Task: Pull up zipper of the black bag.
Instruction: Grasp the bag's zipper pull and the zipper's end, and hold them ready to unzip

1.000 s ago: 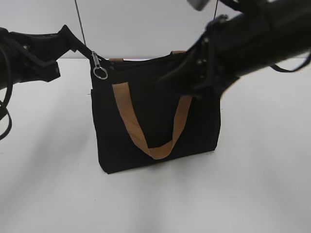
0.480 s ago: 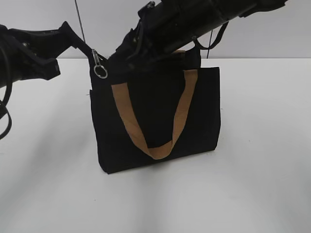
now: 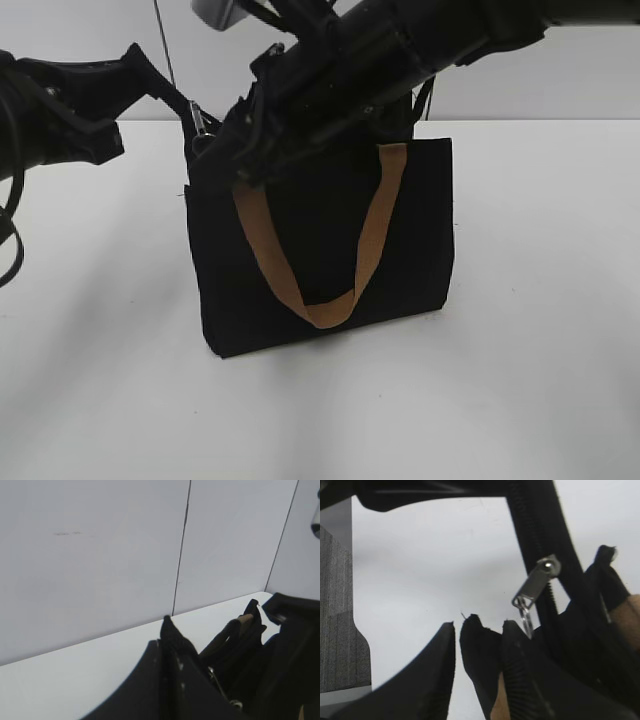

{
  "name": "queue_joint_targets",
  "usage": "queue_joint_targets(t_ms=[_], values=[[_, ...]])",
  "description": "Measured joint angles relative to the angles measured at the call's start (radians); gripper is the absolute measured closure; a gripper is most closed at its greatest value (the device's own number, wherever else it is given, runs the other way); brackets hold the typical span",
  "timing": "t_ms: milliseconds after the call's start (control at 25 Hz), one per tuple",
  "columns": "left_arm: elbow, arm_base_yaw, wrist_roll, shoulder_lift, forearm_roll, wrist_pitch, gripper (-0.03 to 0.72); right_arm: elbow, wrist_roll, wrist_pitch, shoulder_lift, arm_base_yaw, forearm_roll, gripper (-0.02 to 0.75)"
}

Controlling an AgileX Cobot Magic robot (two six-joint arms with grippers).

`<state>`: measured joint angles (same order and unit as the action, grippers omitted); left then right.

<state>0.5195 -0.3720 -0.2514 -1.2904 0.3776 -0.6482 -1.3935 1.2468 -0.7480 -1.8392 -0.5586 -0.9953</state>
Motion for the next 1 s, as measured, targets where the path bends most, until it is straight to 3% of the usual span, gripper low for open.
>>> queue_joint_targets(t_ms=[360, 640, 1000], values=[[0.0, 0.0, 0.0, 0.0, 0.001, -0.001, 0.695, 0.0, 0.0, 0.016, -0.013, -0.013, 0.009, 0.485], [0.0, 0.0, 0.0, 0.0, 0.001, -0.001, 0.695, 0.0, -0.061, -0.012, -0.013, -0.012, 0.128, 0.489], [0.0, 0.0, 0.0, 0.0, 0.001, -0.001, 0.695, 0.0, -0.077, 0.037, -0.013, -0.012, 0.108, 0.49]])
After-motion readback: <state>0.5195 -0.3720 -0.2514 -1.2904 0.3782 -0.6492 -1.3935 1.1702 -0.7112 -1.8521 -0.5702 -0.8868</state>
